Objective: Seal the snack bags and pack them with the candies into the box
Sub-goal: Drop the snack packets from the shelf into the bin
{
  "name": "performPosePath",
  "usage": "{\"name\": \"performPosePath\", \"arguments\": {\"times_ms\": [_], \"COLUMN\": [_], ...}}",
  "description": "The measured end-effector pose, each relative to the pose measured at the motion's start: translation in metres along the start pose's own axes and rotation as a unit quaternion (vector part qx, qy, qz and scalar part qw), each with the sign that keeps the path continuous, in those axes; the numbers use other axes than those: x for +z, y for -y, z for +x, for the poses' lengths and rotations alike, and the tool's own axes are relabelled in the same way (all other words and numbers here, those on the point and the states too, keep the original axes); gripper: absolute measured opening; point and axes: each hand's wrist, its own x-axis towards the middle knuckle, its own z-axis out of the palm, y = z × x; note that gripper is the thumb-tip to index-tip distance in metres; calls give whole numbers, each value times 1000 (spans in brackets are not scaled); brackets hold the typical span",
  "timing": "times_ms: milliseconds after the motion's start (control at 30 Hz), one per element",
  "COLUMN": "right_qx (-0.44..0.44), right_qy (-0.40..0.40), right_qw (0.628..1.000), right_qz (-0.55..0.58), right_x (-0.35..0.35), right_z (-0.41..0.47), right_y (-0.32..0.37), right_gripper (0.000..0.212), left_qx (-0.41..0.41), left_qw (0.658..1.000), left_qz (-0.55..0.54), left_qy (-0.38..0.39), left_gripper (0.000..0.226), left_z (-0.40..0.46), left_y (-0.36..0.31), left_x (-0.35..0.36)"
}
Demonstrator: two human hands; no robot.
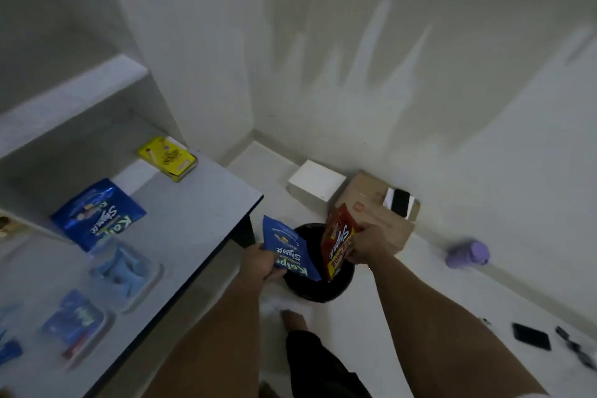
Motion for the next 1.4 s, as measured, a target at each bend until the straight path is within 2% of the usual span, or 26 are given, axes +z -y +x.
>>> {"name": "performPosePath", "arguments": {"times_ms": [67,133,200,233,333,400,533,600,800,867,1100,1200,1300,1400], "right_qx": [13,24,21,18,25,28,45,47,13,-24,-140,-184,-236,-285], "right_qy": [-7,-6,-6,-8,4,9,32,43,73,88,91,97,92,103], "right_qw": [1000,998,993,990,984,983,975,970,954,939,908,908,891,876], "right_qz": [-11,-62,-114,-142,-179,-181,-217,-234,-291,-333,-385,-365,-376,-375], "right_x": [2,8,17,22,40,52,64,63,48,43,47,62,81,105], "right_z": [20,40,59,69,105,126,159,165,150,136,65,25,-11,-38], "right_y": [-17,-31,-41,-45,-58,-62,-66,-65,-44,-31,27,56,87,115], "right_gripper": [17,8,15,11,29,30,40,42,57,58,49,56,57,56], "left_qx": [-17,-30,-47,-53,-62,-72,-113,-128,-87,-57,79,100,138,139], "left_qw": [1000,999,997,997,994,993,990,987,981,980,973,976,968,967], "left_qz": [17,40,55,61,91,94,70,79,162,182,217,193,196,168], "left_qy": [9,9,13,12,18,24,40,47,58,53,17,-21,-73,-131], "left_gripper": [14,20,22,21,15,17,46,52,43,47,25,31,22,22], "left_z": [17,37,59,72,110,134,169,177,168,154,70,21,-12,-40], "left_y": [8,15,22,27,41,47,60,64,47,32,-27,-53,-69,-77], "left_x": [12,23,34,40,60,74,92,95,101,99,45,2,-54,-113]}}
